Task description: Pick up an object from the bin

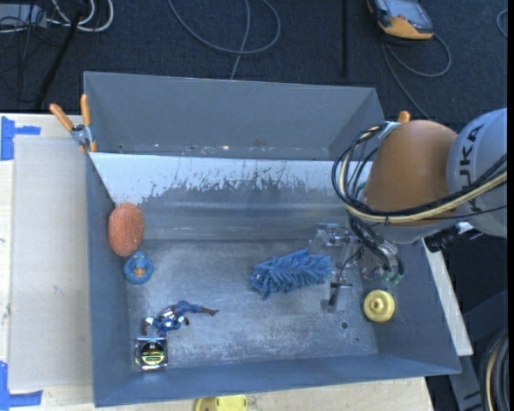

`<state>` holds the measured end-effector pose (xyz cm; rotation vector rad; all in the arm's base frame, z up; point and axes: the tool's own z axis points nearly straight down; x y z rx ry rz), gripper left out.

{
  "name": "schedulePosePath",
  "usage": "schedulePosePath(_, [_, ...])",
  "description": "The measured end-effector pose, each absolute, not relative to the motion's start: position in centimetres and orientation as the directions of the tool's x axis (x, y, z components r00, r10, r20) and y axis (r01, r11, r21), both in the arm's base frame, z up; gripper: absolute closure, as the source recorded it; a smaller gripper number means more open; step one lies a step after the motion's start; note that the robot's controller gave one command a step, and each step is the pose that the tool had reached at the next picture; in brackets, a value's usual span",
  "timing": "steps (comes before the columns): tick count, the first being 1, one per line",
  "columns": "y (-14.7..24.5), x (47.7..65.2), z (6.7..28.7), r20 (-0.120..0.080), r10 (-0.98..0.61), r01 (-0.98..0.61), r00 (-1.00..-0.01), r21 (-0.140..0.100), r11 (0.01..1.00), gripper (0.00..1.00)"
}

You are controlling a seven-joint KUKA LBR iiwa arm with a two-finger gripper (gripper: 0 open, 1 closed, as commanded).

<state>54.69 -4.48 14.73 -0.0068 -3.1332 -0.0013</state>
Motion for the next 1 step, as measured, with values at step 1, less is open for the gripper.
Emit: schedulePosePath(1, [-4.46,54.84,15.20,0.001,0.003,0.003,-1.000,0.000,1.000,0.00])
